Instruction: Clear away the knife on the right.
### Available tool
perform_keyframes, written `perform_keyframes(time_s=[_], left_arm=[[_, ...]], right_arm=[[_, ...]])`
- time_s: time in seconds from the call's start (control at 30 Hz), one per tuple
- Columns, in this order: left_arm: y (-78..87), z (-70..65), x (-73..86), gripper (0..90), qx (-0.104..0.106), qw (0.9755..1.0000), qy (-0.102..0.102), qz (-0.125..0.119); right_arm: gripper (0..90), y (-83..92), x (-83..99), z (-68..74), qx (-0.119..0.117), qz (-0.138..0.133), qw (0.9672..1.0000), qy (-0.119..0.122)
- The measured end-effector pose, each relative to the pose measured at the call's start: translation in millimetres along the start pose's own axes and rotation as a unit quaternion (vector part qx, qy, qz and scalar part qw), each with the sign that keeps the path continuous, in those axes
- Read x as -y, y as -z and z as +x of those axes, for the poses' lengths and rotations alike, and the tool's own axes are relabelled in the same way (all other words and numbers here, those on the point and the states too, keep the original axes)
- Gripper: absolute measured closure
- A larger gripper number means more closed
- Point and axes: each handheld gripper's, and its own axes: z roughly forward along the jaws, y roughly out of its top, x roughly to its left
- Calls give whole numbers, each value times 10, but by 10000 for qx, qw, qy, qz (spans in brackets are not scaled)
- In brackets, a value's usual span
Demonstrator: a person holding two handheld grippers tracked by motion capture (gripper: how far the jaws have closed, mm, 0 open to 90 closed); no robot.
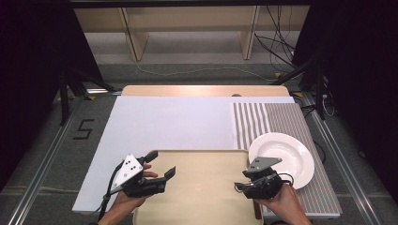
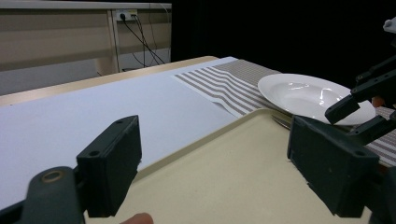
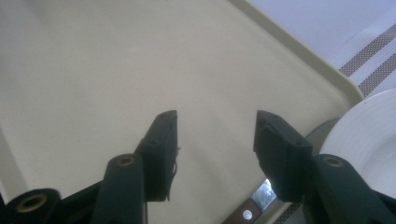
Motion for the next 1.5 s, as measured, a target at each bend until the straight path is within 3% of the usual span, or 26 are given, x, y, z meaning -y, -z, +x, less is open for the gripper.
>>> perform_keyframes(time_s=[0.3,0.57,0.77,0.97,1.5], left_arm=[[1,0,0,174,2,10000,-6,3],[2,0,-1,174,0,10000,-6,-4],[4,0,-3,174,2,10000,-10,-9],[6,-1,-5,174,3,10000,-5,-10],[7,-5,-5,174,15,10000,-6,-5]], right_arm=[[364,57,-14,-33,-122,-395,9989,-235],[245,129,-2,-88,-215,-817,9955,-427],[181,214,22,-141,-311,-1195,9905,-606],[170,295,61,-179,-308,-1595,9835,-795],[164,453,238,-191,-160,-2057,9729,-1041]])
